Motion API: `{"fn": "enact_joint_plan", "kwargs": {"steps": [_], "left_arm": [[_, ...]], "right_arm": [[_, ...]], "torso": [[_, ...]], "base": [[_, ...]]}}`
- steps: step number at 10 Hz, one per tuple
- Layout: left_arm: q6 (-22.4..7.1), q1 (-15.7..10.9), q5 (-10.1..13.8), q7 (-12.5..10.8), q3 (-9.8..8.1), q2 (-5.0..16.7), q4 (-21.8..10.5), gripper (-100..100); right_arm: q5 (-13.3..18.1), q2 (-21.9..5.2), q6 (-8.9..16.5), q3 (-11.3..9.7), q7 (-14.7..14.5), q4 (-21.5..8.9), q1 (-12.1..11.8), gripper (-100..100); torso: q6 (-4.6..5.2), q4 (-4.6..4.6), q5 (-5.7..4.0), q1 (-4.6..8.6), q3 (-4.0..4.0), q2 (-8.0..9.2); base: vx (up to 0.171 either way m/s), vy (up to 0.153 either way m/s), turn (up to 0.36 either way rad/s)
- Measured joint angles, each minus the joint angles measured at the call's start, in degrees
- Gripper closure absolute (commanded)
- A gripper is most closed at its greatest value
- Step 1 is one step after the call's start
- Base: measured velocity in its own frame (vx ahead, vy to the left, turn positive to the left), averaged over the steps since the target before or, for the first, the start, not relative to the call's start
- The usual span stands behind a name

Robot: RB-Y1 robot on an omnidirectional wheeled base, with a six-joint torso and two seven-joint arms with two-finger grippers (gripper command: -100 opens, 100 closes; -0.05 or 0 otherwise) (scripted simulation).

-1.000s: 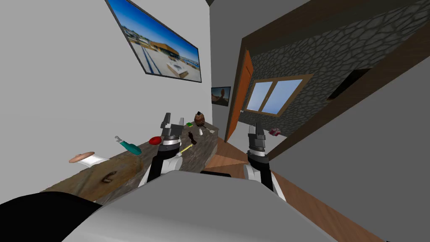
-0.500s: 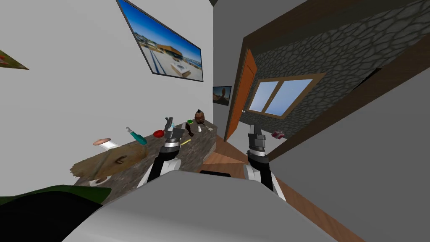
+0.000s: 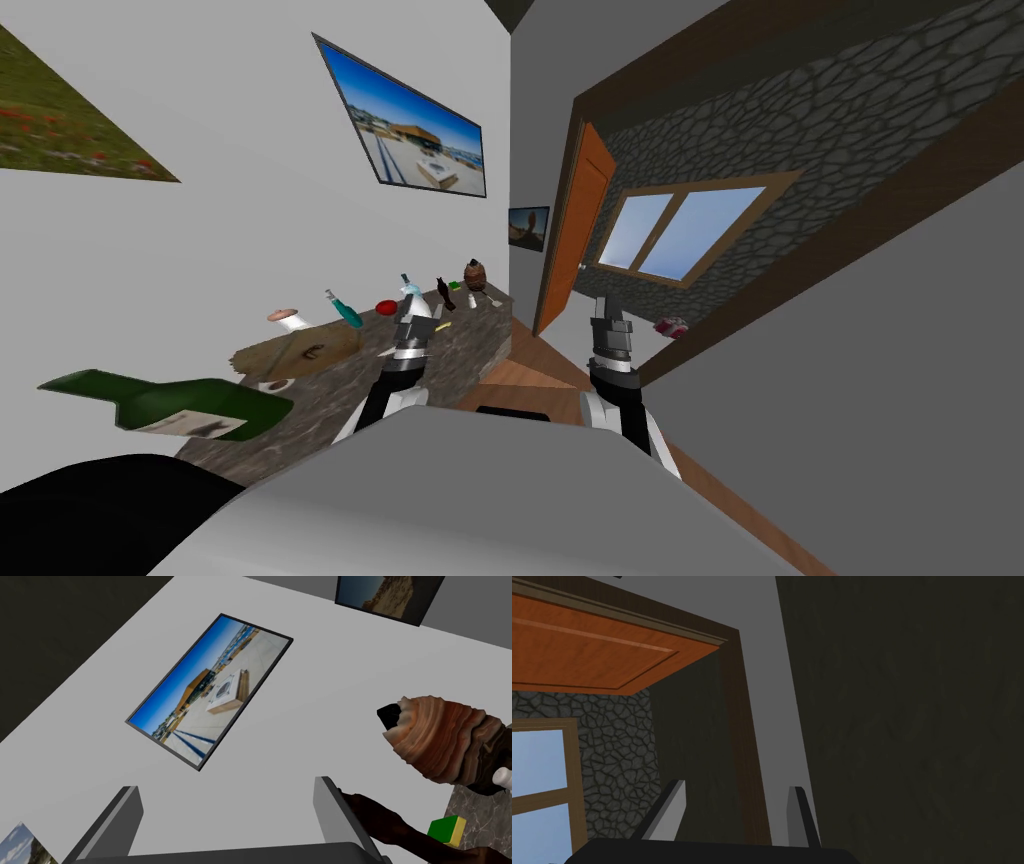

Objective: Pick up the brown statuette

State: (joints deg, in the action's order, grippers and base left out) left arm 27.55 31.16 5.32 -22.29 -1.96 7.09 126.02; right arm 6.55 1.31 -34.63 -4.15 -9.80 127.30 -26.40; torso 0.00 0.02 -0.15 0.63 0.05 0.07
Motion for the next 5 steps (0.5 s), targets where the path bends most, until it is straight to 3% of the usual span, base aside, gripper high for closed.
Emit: {"fn": "enact_joint_plan", "kwargs": {"steps": [5], "left_arm": [[1.31, 2.5, 2.37, -7.13, -1.23, 0.23, -5.89, -100]], "right_arm": [[0.0, 0.0, 0.0, 0.0, 0.0, 0.0, 0.0, 0]], "torso": [[0.0, 0.01, -0.02, 0.09, 0.02, 0.03]], "base": [[-0.057, -0.179, 0.147]]}}
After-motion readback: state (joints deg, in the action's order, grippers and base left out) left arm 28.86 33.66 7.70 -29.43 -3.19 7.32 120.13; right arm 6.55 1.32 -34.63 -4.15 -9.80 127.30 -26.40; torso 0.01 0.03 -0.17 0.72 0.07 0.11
